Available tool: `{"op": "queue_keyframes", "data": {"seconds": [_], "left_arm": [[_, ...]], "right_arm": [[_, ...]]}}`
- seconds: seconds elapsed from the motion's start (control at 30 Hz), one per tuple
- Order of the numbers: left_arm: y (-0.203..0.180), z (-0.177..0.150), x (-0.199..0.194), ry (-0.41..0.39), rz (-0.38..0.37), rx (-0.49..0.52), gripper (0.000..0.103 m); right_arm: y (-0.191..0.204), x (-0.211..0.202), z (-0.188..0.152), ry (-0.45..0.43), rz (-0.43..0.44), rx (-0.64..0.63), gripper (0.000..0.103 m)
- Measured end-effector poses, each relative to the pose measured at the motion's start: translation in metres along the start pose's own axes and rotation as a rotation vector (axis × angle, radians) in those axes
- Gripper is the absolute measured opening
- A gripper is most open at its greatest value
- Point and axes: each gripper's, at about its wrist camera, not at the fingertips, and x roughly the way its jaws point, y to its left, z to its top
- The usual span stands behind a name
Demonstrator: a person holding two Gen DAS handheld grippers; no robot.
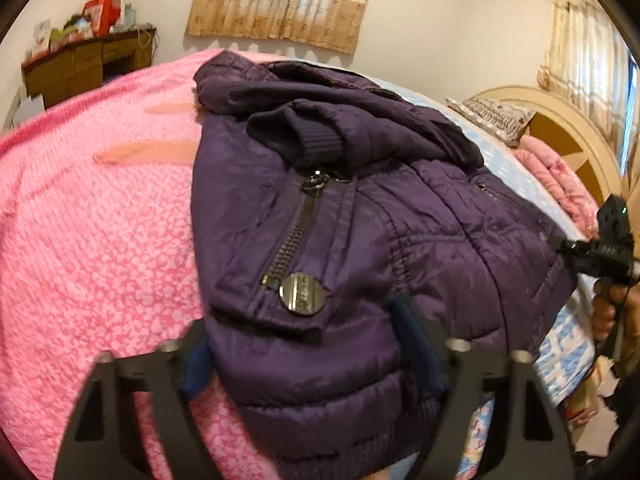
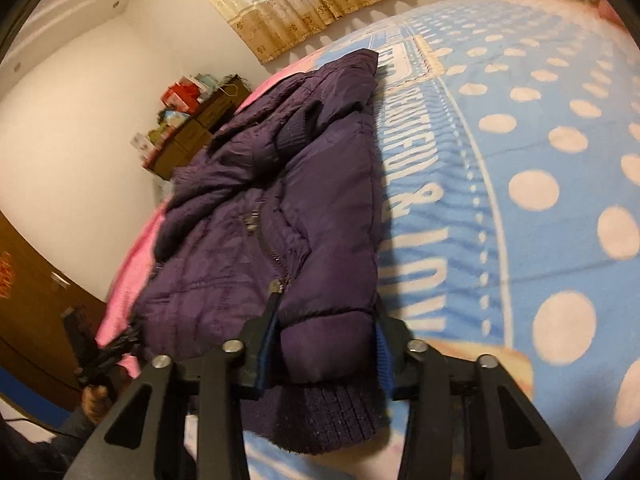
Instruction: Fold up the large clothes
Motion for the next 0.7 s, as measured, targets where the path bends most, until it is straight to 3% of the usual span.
{"op": "queue_keyframes", "data": {"seconds": [0.1,0.17,0.5,0.53,0.7], "left_arm": [[0.01,0.006,-0.014,0.005,-0.048,-0.019,0.033],[0.01,0.008,-0.031,-0.001,-0.075,-0.009,0.029],[-0.004,0.001,-0.124,-0.027,-0.227,0.002,0.027],[-0.006,0.0,-0.131,-0.031,-0.234,0.007,0.027],[-0.003,0.008,-0.145,-0.022,-0.314,-0.059,0.026]], "right_arm": [[0.005,-0.01,-0.009,-0.012,0.032,0.005,0.035],[0.009,-0.02,-0.022,-0.031,0.063,0.016,0.034],[0.032,-0.123,-0.085,-0.129,0.212,0.109,0.031],[0.035,-0.132,-0.089,-0.142,0.227,0.112,0.025],[0.05,-0.157,-0.091,-0.194,0.292,0.127,0.023]]}}
